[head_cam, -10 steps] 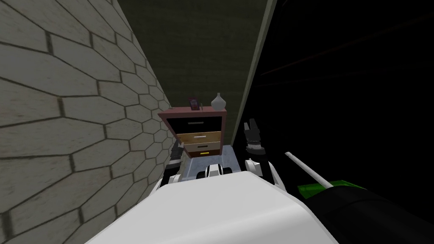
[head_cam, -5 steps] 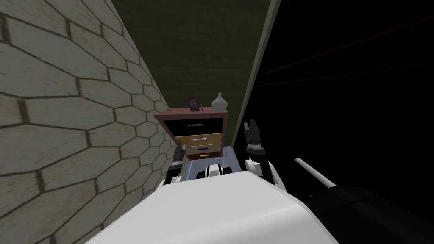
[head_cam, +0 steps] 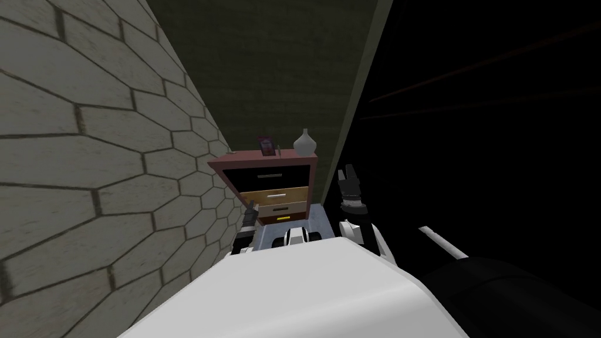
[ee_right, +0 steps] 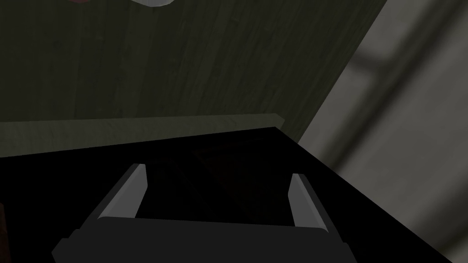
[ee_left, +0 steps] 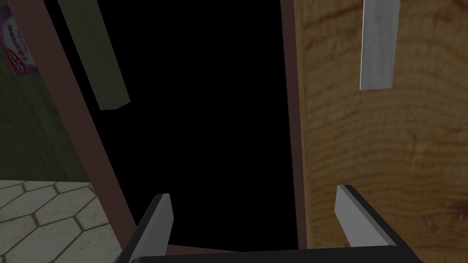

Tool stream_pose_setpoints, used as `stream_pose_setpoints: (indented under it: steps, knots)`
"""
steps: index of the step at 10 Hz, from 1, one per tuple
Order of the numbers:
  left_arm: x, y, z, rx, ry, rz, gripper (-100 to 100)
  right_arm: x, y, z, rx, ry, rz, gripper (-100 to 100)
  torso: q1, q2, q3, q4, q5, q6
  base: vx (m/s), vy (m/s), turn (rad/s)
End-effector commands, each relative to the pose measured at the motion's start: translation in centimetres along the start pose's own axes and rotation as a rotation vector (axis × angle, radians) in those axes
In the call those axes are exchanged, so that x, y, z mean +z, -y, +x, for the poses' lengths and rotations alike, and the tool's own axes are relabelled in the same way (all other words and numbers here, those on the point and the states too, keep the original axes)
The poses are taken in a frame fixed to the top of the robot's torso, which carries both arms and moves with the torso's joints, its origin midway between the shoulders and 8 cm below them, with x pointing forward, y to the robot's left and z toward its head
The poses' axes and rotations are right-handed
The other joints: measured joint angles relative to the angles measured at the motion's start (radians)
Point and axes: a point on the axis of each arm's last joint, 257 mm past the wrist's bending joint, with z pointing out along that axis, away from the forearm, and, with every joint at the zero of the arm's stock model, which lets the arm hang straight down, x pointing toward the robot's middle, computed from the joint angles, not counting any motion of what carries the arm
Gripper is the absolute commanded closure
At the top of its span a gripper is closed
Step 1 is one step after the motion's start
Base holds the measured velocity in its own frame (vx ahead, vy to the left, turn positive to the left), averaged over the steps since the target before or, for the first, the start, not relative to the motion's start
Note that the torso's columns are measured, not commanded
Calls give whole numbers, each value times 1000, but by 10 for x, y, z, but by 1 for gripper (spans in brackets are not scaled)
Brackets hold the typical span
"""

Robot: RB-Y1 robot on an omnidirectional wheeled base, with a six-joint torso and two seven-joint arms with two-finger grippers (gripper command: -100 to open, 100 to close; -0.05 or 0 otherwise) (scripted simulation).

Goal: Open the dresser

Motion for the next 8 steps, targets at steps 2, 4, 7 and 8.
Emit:
stream_pose_setpoints:
  steps: [2, 4, 7, 8]
  knots:
    - [-11, -32, 9, 0, -7, -57, -100, 0, 0, 0, 0, 0, 0, 0, 2, -1, 0, 0, 0, 0, 83, 36, -36]
    - [-18, -45, 13, -2, -8, -85, -100, 0, 0, 0, 0, 0, 0, 0, 0, 1, 1, 0, 0, 0, 58, 24, -16]
    - [-25, -60, 21, -10, -10, -115, -100, 0, 0, 0, 0, 0, 0, 0, 0, 1, 0, 0, 0, 0, 56, 19, -19]
    - [-29, -67, 26, -16, -10, -129, -100, 0, 0, 0, 0, 0, 0, 0, 0, 1, 1, 0, 0, 0, 62, 21, -28]
